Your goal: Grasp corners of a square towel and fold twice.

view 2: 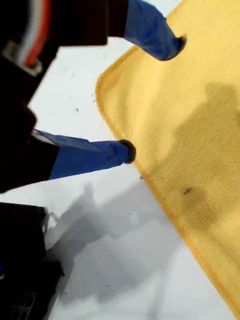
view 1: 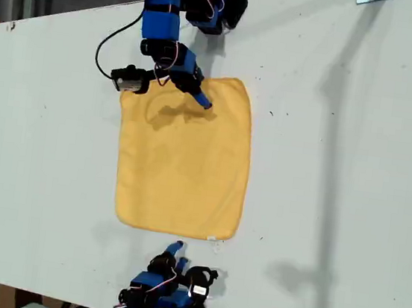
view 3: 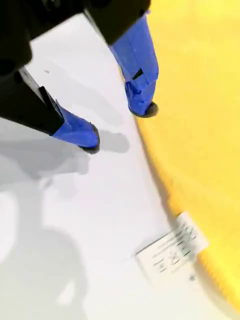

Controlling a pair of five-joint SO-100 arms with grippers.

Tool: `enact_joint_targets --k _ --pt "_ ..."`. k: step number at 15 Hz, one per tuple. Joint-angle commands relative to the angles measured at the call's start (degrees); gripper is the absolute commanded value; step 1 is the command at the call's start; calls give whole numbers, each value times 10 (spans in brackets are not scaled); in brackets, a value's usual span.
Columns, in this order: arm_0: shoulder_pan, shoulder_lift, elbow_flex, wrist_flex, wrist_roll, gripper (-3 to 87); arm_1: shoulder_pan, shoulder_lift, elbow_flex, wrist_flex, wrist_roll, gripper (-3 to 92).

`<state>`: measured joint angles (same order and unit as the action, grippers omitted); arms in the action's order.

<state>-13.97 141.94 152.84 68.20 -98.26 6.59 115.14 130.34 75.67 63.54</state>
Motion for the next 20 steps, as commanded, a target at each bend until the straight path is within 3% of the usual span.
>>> enact_joint_targets --k 1,4,7,12,14,15,16,17,20 --pt "68 -85 -40 -9 -83 165 -63 -57 -40 37 25 363" --pt "112 -145 -47 -62 -122 170 -157 -81 -14 28 105 367" --pt "143 -175 -62 -74 -147 173 -237 -82 -9 1 170 366" --pt "160 -211 -59 -116 -151 177 -249 -200 -19 -124 172 366" --pt "162 -214 -58 -115 -149 181 -243 -272 -68 -124 170 346" --pt "162 -214 -58 -113 -147 181 -239 -280 -80 -122 162 268" --pt "162 -212 -60 -112 -144 183 -232 -280 -83 -123 161 98" --pt "164 -212 -66 -106 -144 183 -228 -279 -84 -123 161 -1" --pt "174 -224 -121 -69 -136 184 -234 -287 -84 -128 163 -1"
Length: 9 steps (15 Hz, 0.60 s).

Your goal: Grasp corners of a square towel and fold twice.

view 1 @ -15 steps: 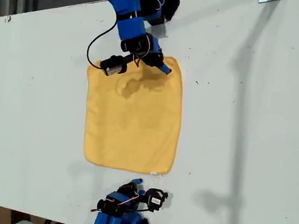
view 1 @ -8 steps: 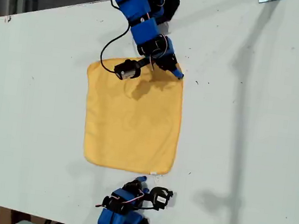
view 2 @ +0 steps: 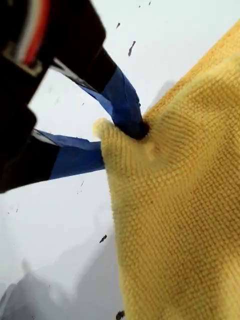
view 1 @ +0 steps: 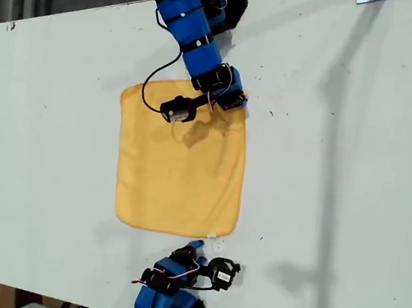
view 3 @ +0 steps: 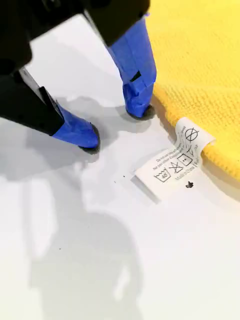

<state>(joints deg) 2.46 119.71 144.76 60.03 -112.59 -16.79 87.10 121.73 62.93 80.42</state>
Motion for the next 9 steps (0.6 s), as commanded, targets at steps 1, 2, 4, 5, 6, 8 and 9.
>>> enact_joint_targets --k 1,2,4,5,6,8,9 --pt "10 -24 -60 11 11 191 -4 -6 2 -1 -5 -1" --pt "10 -63 -81 -5 6 211 -6 -6 2 -1 -4 -1" --pt "19 -164 -150 -22 -2 233 -11 -6 3 0 -2 -1" --pt "26 -214 -193 -27 -1 238 -12 -6 3 1 -2 -1" --pt "36 -259 -240 -24 1 239 -14 -6 3 1 -2 -1" --pt "62 -329 -373 84 -20 236 -16 -6 3 1 -2 -1" --pt "69 -351 -442 173 -39 238 -16 -7 3 1 -2 -1"
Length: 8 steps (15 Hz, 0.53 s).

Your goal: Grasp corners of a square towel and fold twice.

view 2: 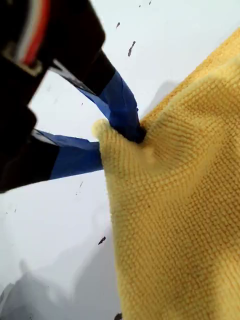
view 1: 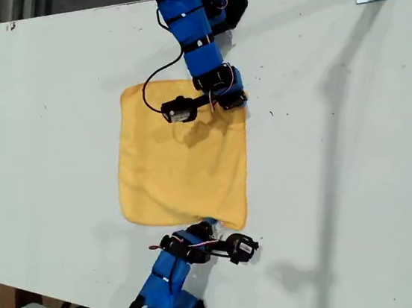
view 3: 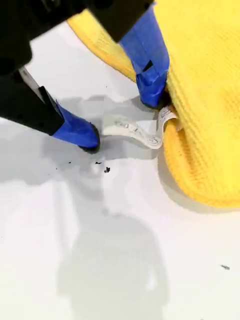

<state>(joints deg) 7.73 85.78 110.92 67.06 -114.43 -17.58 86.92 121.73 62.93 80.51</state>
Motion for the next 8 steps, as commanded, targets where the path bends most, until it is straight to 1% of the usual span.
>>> enact_joint_targets --k 1,2,3,5,6,8 --pt "19 -14 -152 193 -44 235 -8 -5 3 1 -3 -1" --pt "22 14 -168 251 -57 226 -9 -5 3 1 -4 -1" --pt "28 64 -154 261 -59 226 -9 -5 3 1 -4 -1" --pt "47 118 -138 250 -46 235 -9 -6 3 1 -4 -1" --pt "54 112 -128 211 -31 240 -8 -6 3 1 -4 -1" --pt "55 77 -97 91 0 244 -9 -6 3 1 -4 -1"
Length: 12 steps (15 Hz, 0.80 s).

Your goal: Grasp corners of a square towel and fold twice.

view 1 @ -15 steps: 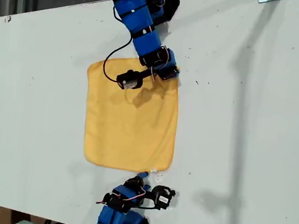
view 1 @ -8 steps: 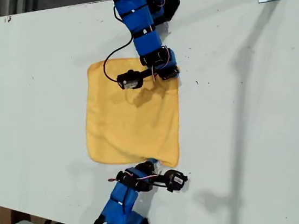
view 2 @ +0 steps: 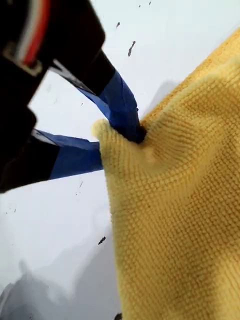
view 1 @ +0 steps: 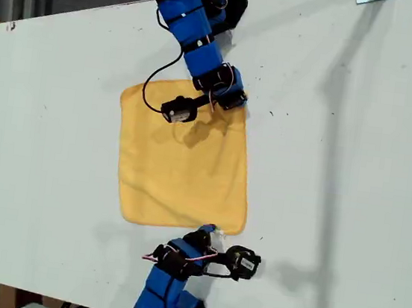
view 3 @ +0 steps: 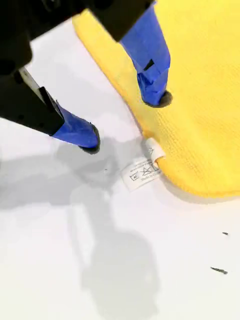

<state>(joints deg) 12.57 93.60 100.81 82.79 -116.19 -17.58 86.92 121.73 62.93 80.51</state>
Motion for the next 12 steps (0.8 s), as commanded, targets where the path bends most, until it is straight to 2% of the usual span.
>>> enact_joint_targets --k 1,4,7,8,9,10,12 --pt "4 -27 17 -112 21 244 -11 -6 3 1 -4 -1" --pt "-2 -66 95 -254 18 244 -15 -7 3 4 -3 -1" --pt "11 -68 123 -282 -9 239 -15 -7 3 4 -3 -1" --pt "14 -77 134 -307 -6 168 -16 -7 3 4 0 -1" --pt "15 -91 146 -331 -13 -4 -21 -7 2 3 4 -1" --pt "20 -100 149 -351 -14 -4 -26 -2 -1 4 13 -1" --pt "29 -98 120 -337 -5 -4 -33 37 -4 24 32 -1"
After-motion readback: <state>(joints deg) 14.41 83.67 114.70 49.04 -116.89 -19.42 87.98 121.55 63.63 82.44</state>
